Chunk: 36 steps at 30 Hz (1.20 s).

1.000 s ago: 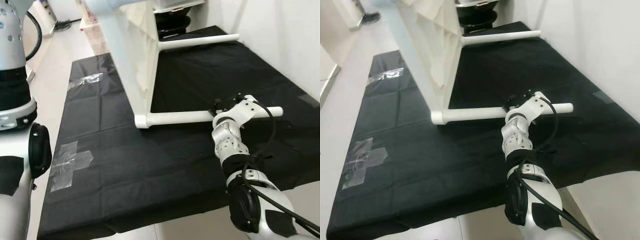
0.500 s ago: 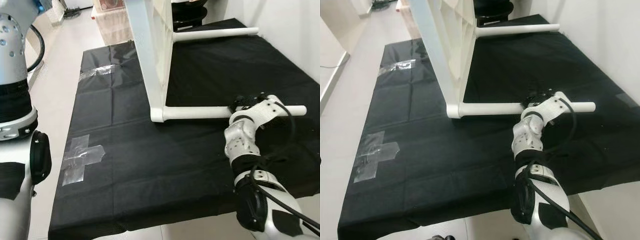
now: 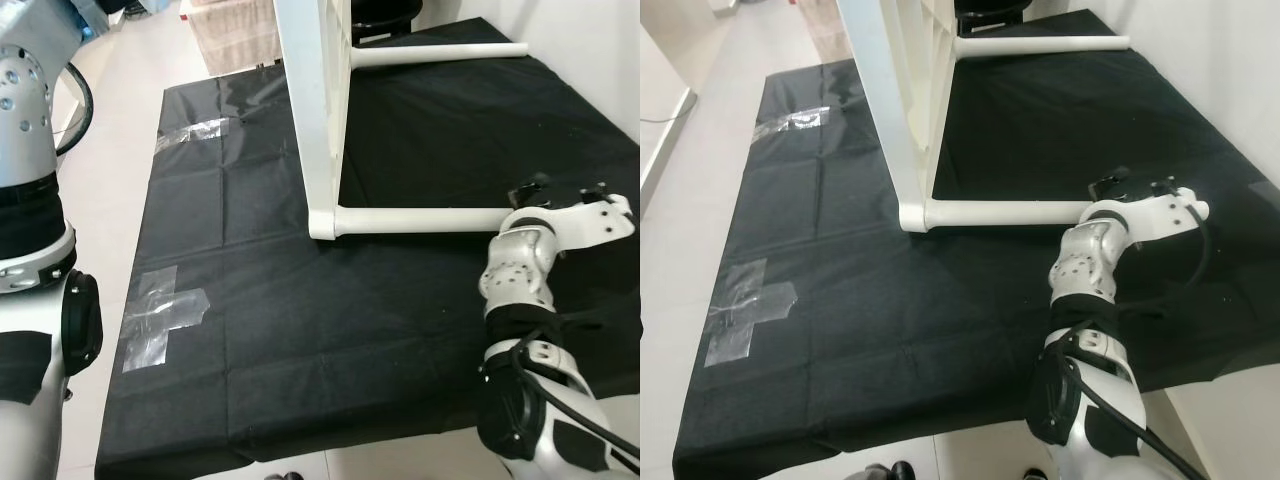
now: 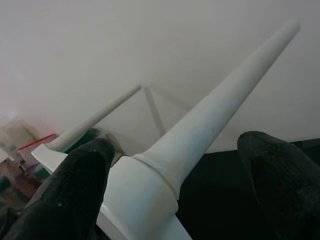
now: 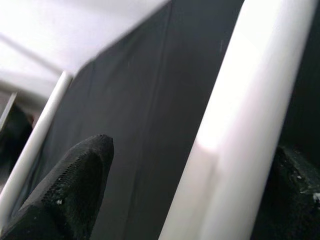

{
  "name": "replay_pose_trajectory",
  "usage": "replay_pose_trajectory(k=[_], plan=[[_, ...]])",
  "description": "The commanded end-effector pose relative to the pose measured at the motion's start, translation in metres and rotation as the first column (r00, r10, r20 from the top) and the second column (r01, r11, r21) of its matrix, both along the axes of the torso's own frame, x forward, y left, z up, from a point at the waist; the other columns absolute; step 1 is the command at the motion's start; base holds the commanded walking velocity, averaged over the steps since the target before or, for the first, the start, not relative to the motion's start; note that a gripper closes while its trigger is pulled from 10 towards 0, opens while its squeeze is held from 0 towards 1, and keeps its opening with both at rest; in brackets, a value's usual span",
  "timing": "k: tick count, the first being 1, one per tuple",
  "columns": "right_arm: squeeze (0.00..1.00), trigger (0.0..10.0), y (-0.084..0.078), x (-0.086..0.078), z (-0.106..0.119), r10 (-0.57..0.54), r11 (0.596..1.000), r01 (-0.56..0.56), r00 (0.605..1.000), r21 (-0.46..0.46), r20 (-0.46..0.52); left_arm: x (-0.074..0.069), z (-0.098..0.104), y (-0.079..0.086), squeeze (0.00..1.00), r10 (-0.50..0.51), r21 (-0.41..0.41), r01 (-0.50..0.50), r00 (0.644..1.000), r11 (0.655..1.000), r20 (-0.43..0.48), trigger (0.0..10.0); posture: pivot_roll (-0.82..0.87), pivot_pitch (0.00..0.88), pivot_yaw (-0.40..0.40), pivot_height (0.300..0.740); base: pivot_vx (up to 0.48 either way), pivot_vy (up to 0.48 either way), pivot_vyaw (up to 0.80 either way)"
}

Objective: Building children table

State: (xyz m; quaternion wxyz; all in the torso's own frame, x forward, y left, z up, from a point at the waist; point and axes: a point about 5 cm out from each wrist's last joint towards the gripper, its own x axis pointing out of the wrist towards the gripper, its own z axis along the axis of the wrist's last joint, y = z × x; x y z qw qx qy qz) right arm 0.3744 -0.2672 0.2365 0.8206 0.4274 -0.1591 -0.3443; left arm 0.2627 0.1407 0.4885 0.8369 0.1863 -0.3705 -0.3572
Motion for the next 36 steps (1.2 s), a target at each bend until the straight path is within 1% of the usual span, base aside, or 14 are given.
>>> replay_pose_trajectory(k=[1,14,15,16,20,25,27,28,29,31,32,34,35,36], plan=[[1.0,10.0,-0.006,-0.003,0.021,-0.034,0.999,0.036,0.998,-0.039,0.043,-0.002,-0.001,0.003,0.0,0.006,-0.008,-0.006,1.0,1.0,0.002,10.0,0.15,0.228,0.112,0.74,0.0,0.0,0.0],[1.0,10.0,-0.057,-0.034,0.063,-0.258,0.932,0.27,0.963,-0.243,0.08,-0.001,-0.004,0.003,0.0,0.003,-0.01,-0.003,1.0,1.0,-0.012,10.0,0.14,0.24,0.122,0.74,0.0,0.0,0.0],[0.38,10.0,-0.066,-0.041,0.068,-0.306,0.905,0.312,0.95,-0.289,0.068,-0.001,-0.004,0.003,0.0,0.0,-0.01,0.0,1.0,1.0,-0.016,10.0,0.14,0.24,0.12,0.74,0.0,0.0,0.0],[0.0,10.0,-0.073,-0.045,0.07,-0.339,0.885,0.338,0.939,-0.32,0.054,-0.001,-0.005,0.003,0.0,-0.003,-0.01,0.003,1.0,1.0,-0.018,10.0,0.14,0.241,0.12,0.74,0.0,0.0,0.0],[0.0,10.0,-0.091,-0.058,0.072,-0.423,0.836,0.396,0.906,-0.38,0.014,-0.001,-0.005,0.003,0.0,-0.005,-0.009,0.004,1.0,1.0,-0.018,10.0,0.14,0.242,0.119,0.74,0.0,0.0,0.0],[0.0,10.0,-0.094,-0.066,0.082,-0.434,0.812,0.414,0.9,-0.412,0.049,-0.002,-0.005,0.004,0.0,-0.004,-0.01,0.004,1.0,1.0,-0.02,10.0,0.14,0.244,0.121,0.74,0.0,0.0,0.0],[0.0,10.0,-0.082,-0.06,0.094,-0.331,0.827,0.357,0.934,-0.435,0.137,-0.002,-0.005,0.004,0.0,-0.002,-0.013,0.002,1.0,1.0,-0.022,10.0,0.14,0.244,0.122,0.74,0.0,0.0,0.0],[0.0,10.0,-0.063,-0.05,0.108,-0.175,0.816,0.257,0.964,-0.517,0.202,-0.001,-0.007,0.005,0.0,0.002,-0.019,-0.002,1.0,1.0,-0.025,10.0,0.13,0.239,0.119,0.74,0.0,0.0,0.0],[0.0,10.0,-0.063,-0.05,0.108,-0.175,0.816,0.257,0.964,-0.517,0.202,-0.001,-0.007,0.005,0.0,0.002,-0.019,-0.002,1.0,1.0,-0.025,10.0,0.13,0.239,0.119,0.74,0.0,0.0,0.0],[0.0,10.0,-0.006,-0.027,0.124,0.233,0.654,-0.025,0.958,-0.756,0.169,0.003,-0.013,0.008,0.0,0.027,-0.038,-0.029,0.999,0.999,-0.041,10.0,0.12,0.237,0.121,0.74,0.0,0.0,0.0],[0.0,10.0,-0.006,-0.027,0.124,0.233,0.654,-0.025,0.958,-0.756,0.169,0.003,-0.013,0.008,0.0,0.027,-0.038,-0.029,0.999,0.999,-0.041,10.0,0.12,0.237,0.121,0.74,0.0,0.0,0.0],[0.0,10.0,0.042,-0.016,0.113,0.424,0.341,-0.204,0.904,-0.918,-0.043,0.008,-0.029,0.012,0.0,0.066,-0.081,-0.073,0.994,0.994,-0.085,10.0,0.1,0.231,0.104,0.74,0.0,0.0,0.0],[0.0,10.0,0.042,-0.016,0.113,0.424,0.341,-0.204,0.904,-0.918,-0.043,0.008,-0.029,0.012,0.0,0.066,-0.081,-0.073,0.994,0.994,-0.085,10.0,0.1,0.231,0.104,0.74,0.0,0.0,0.0],[0.0,10.0,0.057,-0.015,0.105,0.47,0.241,-0.255,0.875,-0.936,-0.117,0.01,-0.04,0.016,0.0,0.095,-0.108,-0.107,0.99,0.988,-0.105,10.0,0.1,0.229,0.095,0.74,0.0,0.0,0.0]])
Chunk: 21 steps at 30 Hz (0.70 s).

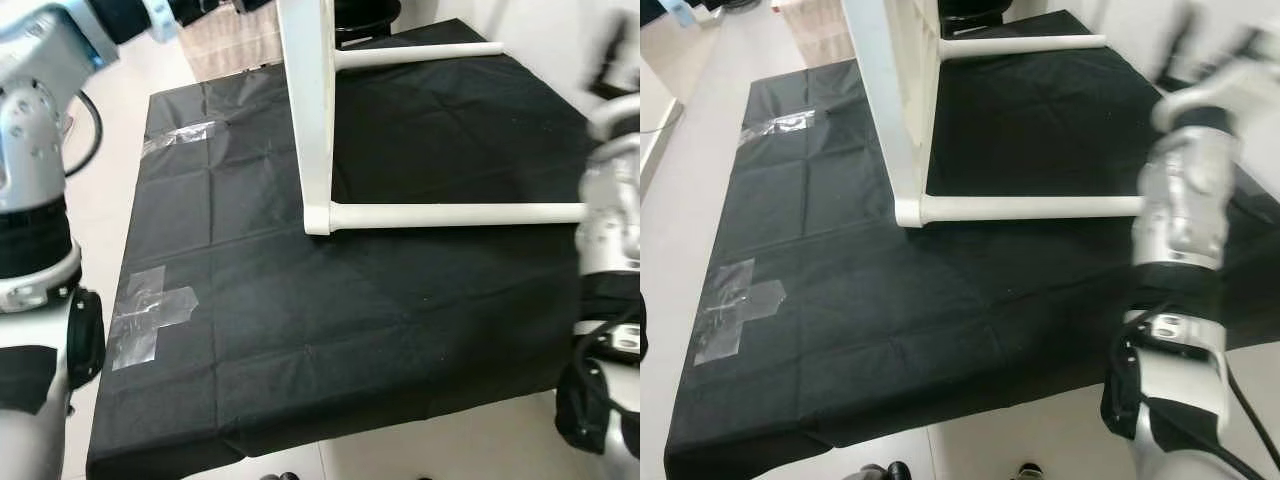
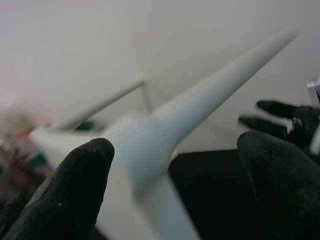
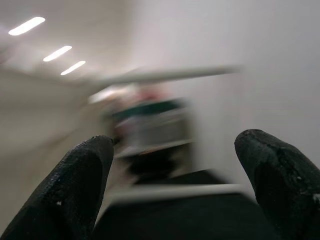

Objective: Building children table

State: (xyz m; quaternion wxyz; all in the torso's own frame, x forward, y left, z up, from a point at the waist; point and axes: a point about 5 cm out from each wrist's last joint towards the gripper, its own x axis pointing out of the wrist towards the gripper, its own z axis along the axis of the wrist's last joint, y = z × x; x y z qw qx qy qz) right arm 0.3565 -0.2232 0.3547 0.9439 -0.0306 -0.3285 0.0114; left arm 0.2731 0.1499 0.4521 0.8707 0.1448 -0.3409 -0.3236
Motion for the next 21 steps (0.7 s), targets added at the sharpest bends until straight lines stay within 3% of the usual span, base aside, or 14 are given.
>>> replay_pose_trajectory(k=[1,5,6,8,12,14,16,17,18,20,21], plan=[[0.0,10.0,0.023,0.003,-0.019,0.086,0.985,-0.098,0.992,-0.139,-0.089,0.0,-0.011,0.009,0.0,0.063,-0.046,-0.064,0.998,0.997,-0.022,10.0,0.1,0.229,0.095,0.74,0.0,0.0,0.0],[0.0,10.0,0.03,0.003,-0.024,0.093,0.968,-0.118,0.988,-0.223,-0.121,-0.001,-0.024,0.016,0.0,0.107,-0.106,-0.111,0.993,0.988,-0.047,10.0,0.09,0.226,0.086,0.74,0.0,0.0,0.0],[0.0,10.0,0.036,0.003,-0.032,0.107,0.939,-0.151,0.982,-0.308,-0.156,-0.003,-0.04,0.021,0.0,0.137,-0.172,-0.151,0.986,0.974,-0.09,10.0,0.08,0.219,0.072,0.74,0.0,0.0,0.0],[0.0,10.0,0.036,0.003,-0.032,0.107,0.939,-0.151,0.982,-0.308,-0.156,-0.003,-0.04,0.021,0.0,0.137,-0.172,-0.151,0.986,0.974,-0.09,10.0,0.08,0.219,0.072,0.74,0.0,0.0,0.0],[0.0,10.0,0.045,-0.003,-0.055,0.128,0.907,-0.2,0.969,-0.371,-0.209,-0.011,-0.102,0.033,0.0,0.18,-0.286,-0.25,0.951,0.925,-0.25,10.0,0.06,0.207,0.051,0.74,0.0,0.0,0.0],[0.0,10.0,0.045,-0.003,-0.055,0.128,0.907,-0.2,0.969,-0.371,-0.209,-0.011,-0.102,0.033,0.0,0.18,-0.286,-0.25,0.951,0.925,-0.25,10.0,0.06,0.207,0.051,0.74,0.0,0.0,0.0],[0.0,10.0,0.056,-0.008,-0.069,0.134,0.884,-0.226,0.961,-0.408,-0.241,-0.013,-0.138,0.033,0.0,0.14,-0.344,-0.276,0.918,0.897,-0.371,10.0,0.05,0.198,0.046,0.74,0.0,0.0,0.0],[0.0,10.0,0.056,-0.008,-0.069,0.134,0.884,-0.226,0.961,-0.408,-0.241,-0.013,-0.138,0.033,0.0,0.14,-0.344,-0.276,0.918,0.897,-0.371,10.0,0.05,0.198,0.046,0.74,0.0,0.0,0.0],[0.0,10.0,0.063,-0.01,-0.077,0.135,0.875,-0.237,0.957,-0.422,-0.257,-0.014,-0.161,0.03,0.0,0.109,-0.366,-0.29,0.89,0.884,-0.442,10.0,0.05,0.191,0.041,0.74,0.0,0.0,0.0],[0.0,10.0,0.063,-0.01,-0.077,0.135,0.875,-0.237,0.957,-0.422,-0.257,-0.014,-0.161,0.03,0.0,0.109,-0.366,-0.29,0.89,0.884,-0.442,10.0,0.05,0.191,0.041,0.74,0.0,0.0,0.0],[0.0,10.0,0.068,-0.013,-0.085,0.13,0.872,-0.241,0.953,-0.427,-0.272,-0.017,-0.189,0.024,0.0,0.069,-0.37,-0.3,0.849,0.879,-0.525,10.0,0.04,0.185,0.04,0.74,0.0,0.0,0.0]])
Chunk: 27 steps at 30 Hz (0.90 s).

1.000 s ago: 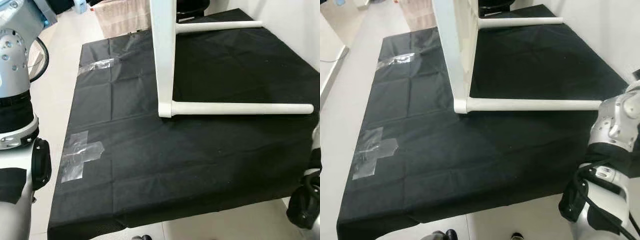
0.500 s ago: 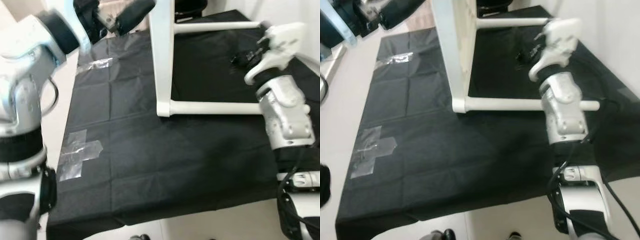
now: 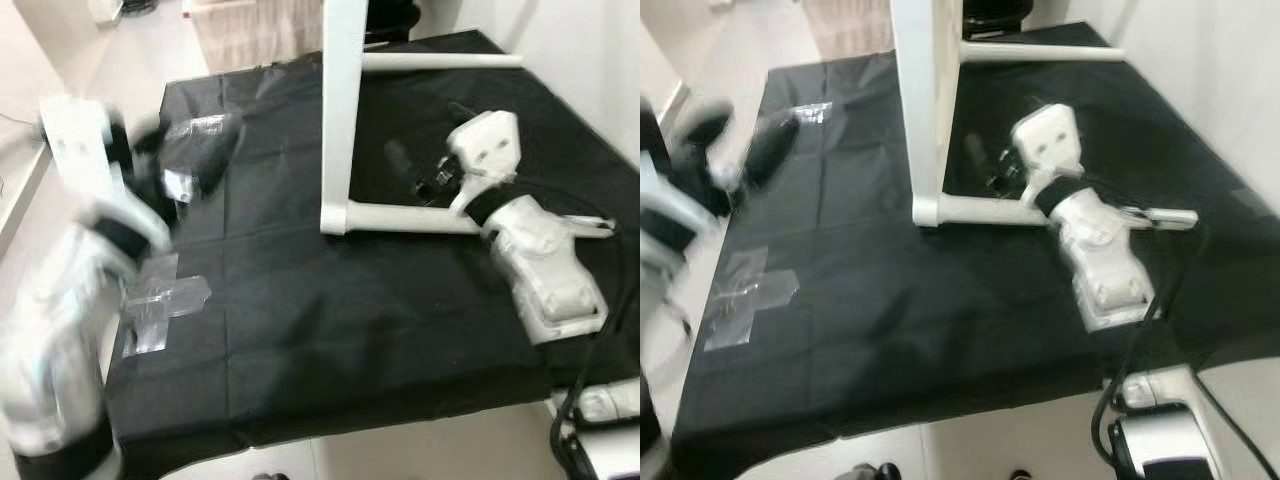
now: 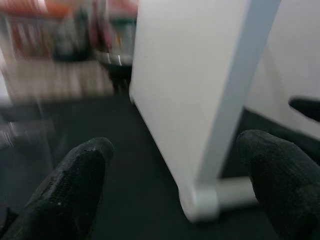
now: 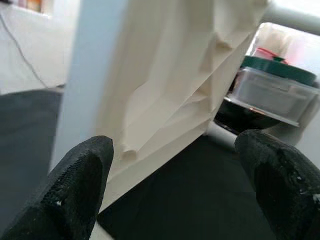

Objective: Building children table

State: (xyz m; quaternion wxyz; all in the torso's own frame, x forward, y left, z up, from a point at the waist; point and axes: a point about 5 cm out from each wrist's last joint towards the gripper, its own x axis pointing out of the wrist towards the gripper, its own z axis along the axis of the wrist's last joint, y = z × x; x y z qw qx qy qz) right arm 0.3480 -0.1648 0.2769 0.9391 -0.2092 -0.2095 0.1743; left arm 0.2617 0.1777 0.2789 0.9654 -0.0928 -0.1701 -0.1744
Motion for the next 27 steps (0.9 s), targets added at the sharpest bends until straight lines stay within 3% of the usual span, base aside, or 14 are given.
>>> replay_pose_trajectory(k=[1,2,4,9,14,20,27], plan=[[0.0,10.0,0.014,-0.006,-0.014,0.005,1.0,-0.006,1.0,-0.025,-0.019,-0.008,-0.036,-0.01,0.0,-0.04,-0.049,0.036,0.994,0.998,-0.102,10.0,0.03,0.177,0.038,0.74,0.0,0.0,0.0],[0.0,10.0,0.014,-0.006,-0.014,0.005,1.0,-0.006,1.0,-0.025,-0.019,-0.008,-0.036,-0.01,0.0,-0.04,-0.049,0.036,0.994,0.998,-0.102,10.0,0.03,0.177,0.038,0.74,0.0,0.0,0.0],[0.0,10.0,0.02,-0.011,-0.034,-0.033,0.999,0.036,0.997,0.039,-0.069,-0.013,-0.072,-0.018,0.0,-0.088,-0.041,0.081,0.974,0.996,-0.21,10.0,0.02,0.163,0.032,0.74,0.0,0.0,0.0],[0.0,10.0,0.023,-0.015,-0.056,-0.06,0.991,0.075,0.989,0.112,-0.136,-0.016,-0.095,-0.018,0.0,-0.07,-0.016,0.068,0.959,0.998,-0.275,10.0,0.02,0.157,0.028,0.74,0.0,0.0,0.0],[0.0,10.0,0.021,-0.032,-0.106,-0.111,0.948,0.186,0.953,0.259,-0.281,-0.021,-0.136,-0.019,0.0,0.04,0.061,-0.019,0.933,0.998,-0.357,10.0,0.01,0.139,0.017,0.74,0.0,0.0,0.0],[0.0,10.0,0.022,-0.039,-0.123,-0.113,0.934,0.211,0.94,0.288,-0.321,-0.02,-0.145,-0.023,0.0,0.049,0.055,-0.031,0.932,0.998,-0.36,10.0,0.0,0.125,0.02,0.74,0.0,0.0,0.0],[0.0,10.0,0.023,-0.038,-0.134,-0.107,0.907,0.244,0.921,0.342,-0.374,-0.013,-0.145,-0.026,0.0,0.066,0.116,-0.031,0.946,0.993,-0.316,10.0,0.0,0.119,0.046,0.74,0.0,0.0,0.0]])
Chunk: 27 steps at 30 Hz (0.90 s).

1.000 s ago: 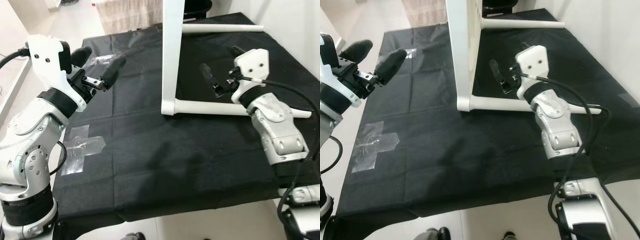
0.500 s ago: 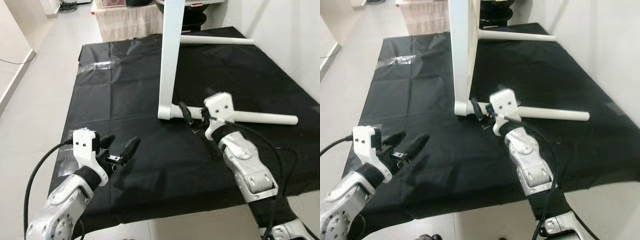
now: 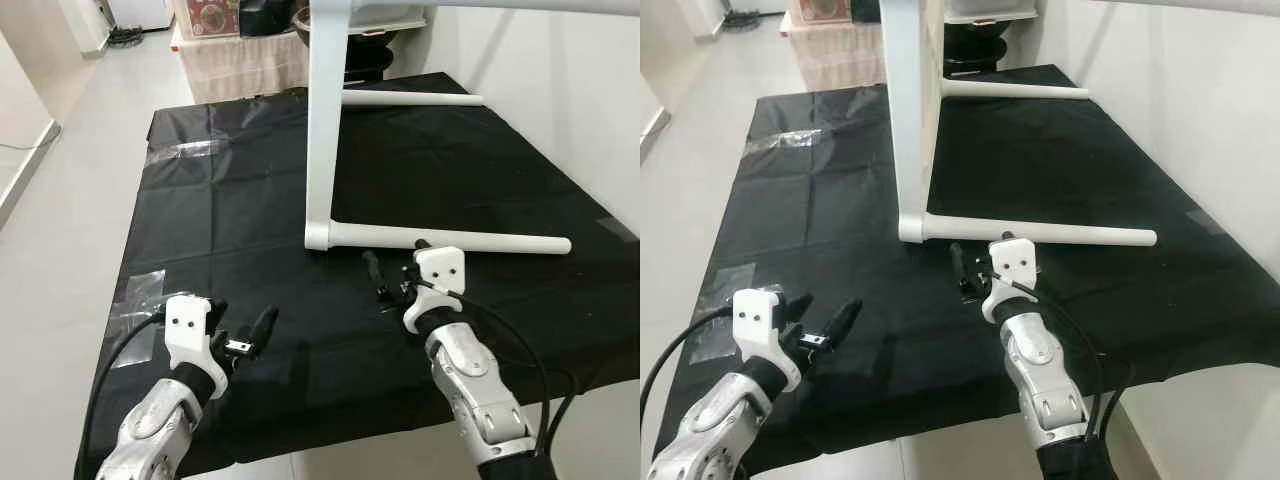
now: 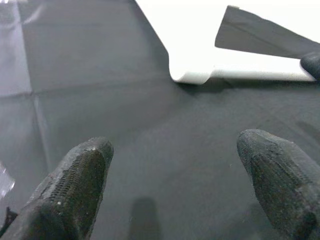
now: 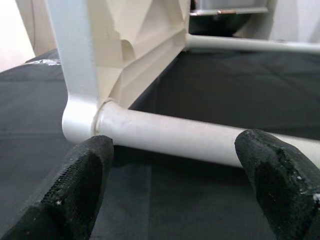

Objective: Building children table

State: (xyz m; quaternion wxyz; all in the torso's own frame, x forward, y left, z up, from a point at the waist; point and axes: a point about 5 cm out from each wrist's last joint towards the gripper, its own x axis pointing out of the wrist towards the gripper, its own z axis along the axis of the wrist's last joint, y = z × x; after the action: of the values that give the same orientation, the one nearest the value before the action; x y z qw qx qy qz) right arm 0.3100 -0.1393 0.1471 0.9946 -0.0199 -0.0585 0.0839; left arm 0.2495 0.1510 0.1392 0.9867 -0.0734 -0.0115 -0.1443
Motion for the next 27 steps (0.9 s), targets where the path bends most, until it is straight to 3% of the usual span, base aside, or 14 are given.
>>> replay_pose_trajectory(k=[1,3,22,27], plan=[[0.0,10.0,-0.0027,0.0005,-0.0053,-0.015,0.999,0.016,1.0,0.036,-0.025,-0.0002,-0.0055,0.0004,0.0,0.002,0.031,-0.002,1.0,1.0,-0.005,10.0,0.0,0.119,0.046,0.74,0.0,0.0,0.0],[0.0,10.0,-0.0029,0.001,-0.0058,-0.018,0.999,0.019,0.999,0.042,-0.029,0.0001,-0.0056,0.0001,0.0,0.002,0.034,-0.002,1.0,0.999,-0.001,10.0,0.0,0.119,0.046,0.74,0.0,0.0,0.0],[0.0,10.0,0.0018,0.0035,-0.0065,-0.005,0.999,0.006,1.0,0.054,-0.028,0.0043,-0.0107,0.0034,0.0,0.018,0.023,-0.018,1.0,1.0,0.011,10.0,0.0,0.126,0.053,0.74,0.0,-0.468,0.0],[0.0,10.0,0.0017,0.0043,-0.0066,-0.004,0.998,0.006,1.0,0.056,-0.03,0.0049,-0.0111,0.0022,0.0,0.006,0.033,-0.006,1.0,0.999,0.007,10.0,0.0,0.125,0.051,0.74,0.0,-0.117,0.0]])
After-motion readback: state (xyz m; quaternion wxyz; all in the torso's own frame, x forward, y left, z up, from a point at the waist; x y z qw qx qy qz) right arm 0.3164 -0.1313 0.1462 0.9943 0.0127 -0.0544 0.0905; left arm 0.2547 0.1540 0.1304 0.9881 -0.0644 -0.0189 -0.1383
